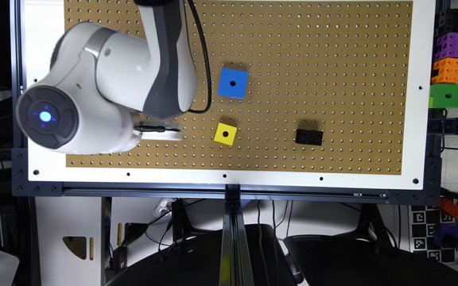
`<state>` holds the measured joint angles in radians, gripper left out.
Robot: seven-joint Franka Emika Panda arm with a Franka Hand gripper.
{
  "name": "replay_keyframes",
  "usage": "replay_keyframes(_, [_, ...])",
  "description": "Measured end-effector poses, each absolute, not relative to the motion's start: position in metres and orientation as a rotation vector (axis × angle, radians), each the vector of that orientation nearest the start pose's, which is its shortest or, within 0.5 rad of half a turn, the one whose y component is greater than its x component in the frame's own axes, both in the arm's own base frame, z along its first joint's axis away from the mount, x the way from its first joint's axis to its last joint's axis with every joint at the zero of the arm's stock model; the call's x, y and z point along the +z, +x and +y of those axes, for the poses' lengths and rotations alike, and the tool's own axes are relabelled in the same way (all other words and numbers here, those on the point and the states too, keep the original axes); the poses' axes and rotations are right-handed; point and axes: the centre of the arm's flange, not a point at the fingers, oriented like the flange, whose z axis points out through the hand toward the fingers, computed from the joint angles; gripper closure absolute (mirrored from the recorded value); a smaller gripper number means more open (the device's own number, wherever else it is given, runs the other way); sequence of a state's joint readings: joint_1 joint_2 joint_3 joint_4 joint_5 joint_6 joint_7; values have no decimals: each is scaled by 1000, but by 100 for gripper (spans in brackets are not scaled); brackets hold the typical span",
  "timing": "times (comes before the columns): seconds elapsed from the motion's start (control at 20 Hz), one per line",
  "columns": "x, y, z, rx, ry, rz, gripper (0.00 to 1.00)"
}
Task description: Pick up pink block.
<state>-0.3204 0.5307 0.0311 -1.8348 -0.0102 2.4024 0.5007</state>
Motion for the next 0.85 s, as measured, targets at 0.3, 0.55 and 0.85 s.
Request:
replay_keyframes(0.3, [277,622,-187,-57,-2892,1200,100])
replay_keyframes(0.55, [282,621,-187,-60,-2892,1200,100])
replay_keyframes(0.85, [290,621,-187,-70,-2891,1199,100])
